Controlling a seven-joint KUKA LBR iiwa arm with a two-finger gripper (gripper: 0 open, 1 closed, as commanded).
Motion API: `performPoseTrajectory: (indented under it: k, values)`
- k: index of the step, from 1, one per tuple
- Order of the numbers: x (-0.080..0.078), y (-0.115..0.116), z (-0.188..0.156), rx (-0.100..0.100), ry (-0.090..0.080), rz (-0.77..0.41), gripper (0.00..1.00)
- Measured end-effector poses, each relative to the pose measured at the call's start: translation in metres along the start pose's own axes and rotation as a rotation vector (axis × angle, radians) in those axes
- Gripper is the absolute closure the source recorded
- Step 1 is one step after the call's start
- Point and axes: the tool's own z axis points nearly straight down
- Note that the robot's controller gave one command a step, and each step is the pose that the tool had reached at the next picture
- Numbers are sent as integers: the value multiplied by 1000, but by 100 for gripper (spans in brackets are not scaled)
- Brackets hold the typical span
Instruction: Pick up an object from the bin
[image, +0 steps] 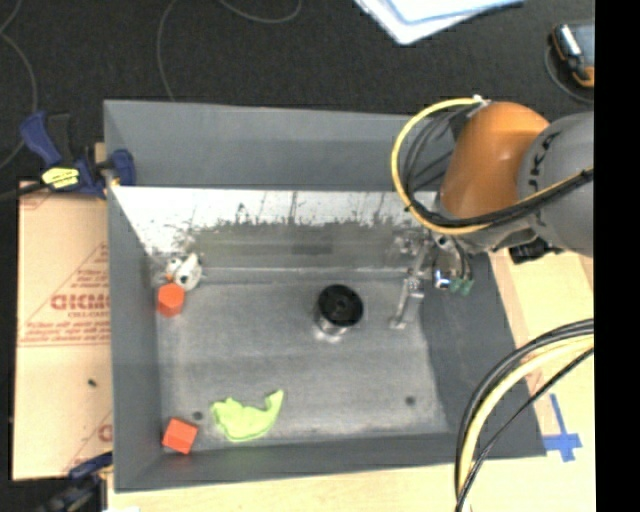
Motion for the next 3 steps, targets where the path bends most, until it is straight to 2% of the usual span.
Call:
performPoseTrajectory:
  k: [1, 2, 3]
  values:
    - [-19, 34, 59, 1, -13, -95, 0]
    - [-15, 48, 81, -2, 1, -94, 0]
    - [-5, 40, 72, 0, 0, 163, 0]
